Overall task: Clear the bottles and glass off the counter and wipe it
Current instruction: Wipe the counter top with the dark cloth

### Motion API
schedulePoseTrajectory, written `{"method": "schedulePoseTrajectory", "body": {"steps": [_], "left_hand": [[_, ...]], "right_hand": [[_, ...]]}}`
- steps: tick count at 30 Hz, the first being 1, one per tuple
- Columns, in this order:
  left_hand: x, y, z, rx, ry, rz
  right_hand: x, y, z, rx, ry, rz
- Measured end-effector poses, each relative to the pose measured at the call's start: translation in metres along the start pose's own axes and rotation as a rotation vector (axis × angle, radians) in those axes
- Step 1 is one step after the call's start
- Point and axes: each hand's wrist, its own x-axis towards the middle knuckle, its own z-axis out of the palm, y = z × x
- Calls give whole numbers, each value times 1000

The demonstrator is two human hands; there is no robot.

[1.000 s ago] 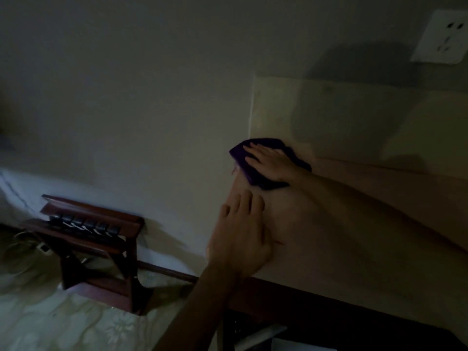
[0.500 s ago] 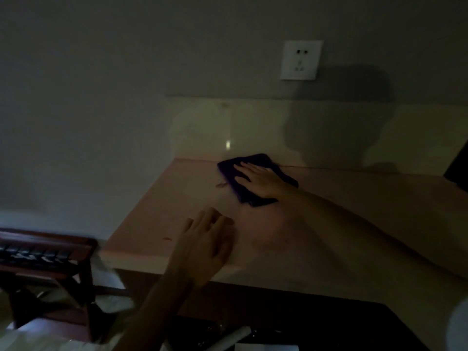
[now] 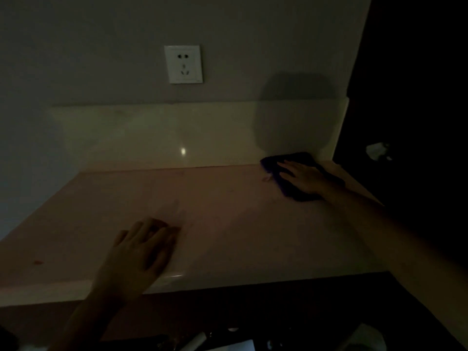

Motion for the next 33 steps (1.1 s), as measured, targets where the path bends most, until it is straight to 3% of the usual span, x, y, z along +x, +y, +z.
{"method": "schedulePoseTrajectory", "body": {"steps": [7,13,18,24,33], "left_hand": [[0,-3,3,82,-28,3],[0,7,-4,89,0,-9],[1,7,-7,106,-42,5],[-3,-26,-20,43,-249,106],[-12,-36,-26,-39,-125,-29]], "right_hand": [[-39,65,-10,-24,32,240],[-73,61,-6,-25,39,279],[-83,19,0,-34,5,196],[-71,-67,16,-42,-15,-72],[12,-228,42,-23,-62,-416]]}}
